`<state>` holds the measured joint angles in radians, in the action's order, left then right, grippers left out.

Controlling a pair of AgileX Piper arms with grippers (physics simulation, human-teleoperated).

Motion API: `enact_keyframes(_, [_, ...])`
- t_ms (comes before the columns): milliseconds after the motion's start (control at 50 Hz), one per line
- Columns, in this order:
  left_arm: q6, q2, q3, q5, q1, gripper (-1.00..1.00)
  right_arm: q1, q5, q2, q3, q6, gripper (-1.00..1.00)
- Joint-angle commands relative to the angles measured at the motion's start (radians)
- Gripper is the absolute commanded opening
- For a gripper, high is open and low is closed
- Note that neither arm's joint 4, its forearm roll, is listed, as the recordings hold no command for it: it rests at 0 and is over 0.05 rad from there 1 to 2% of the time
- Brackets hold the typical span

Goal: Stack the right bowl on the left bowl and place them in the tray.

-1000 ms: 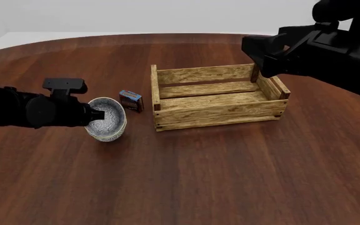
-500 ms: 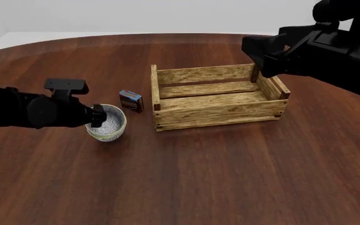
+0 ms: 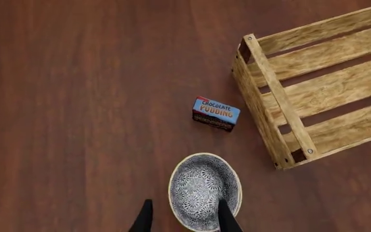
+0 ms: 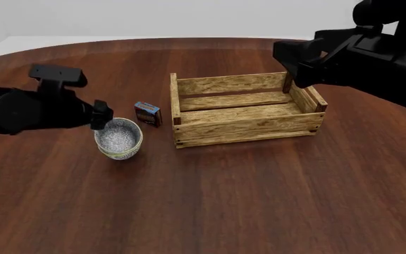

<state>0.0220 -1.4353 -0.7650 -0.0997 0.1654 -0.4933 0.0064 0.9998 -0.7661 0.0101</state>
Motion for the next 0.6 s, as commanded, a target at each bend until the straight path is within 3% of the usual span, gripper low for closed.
enact_keyframes(20, [0.062, 0.087, 0.009, -0.046, 0.036, 1.0, 0.002, -0.002, 0.001, 0.001, 0.002, 1.0])
enact_keyframes(120, [0.108, 0.094, 0.037, -0.018, 0.055, 1.0, 0.002, 0.002, -0.004, 0.0, 0.001, 1.0])
enact_keyframes(220, [0.084, 0.101, 0.046, -0.02, 0.087, 1.0, 0.002, 0.003, -0.005, 0.0, 0.002, 1.0])
enact_keyframes(600, [0.118, 0.036, 0.073, 0.004, 0.139, 1.0, 0.004, 0.006, -0.011, 0.0, 0.0, 1.0])
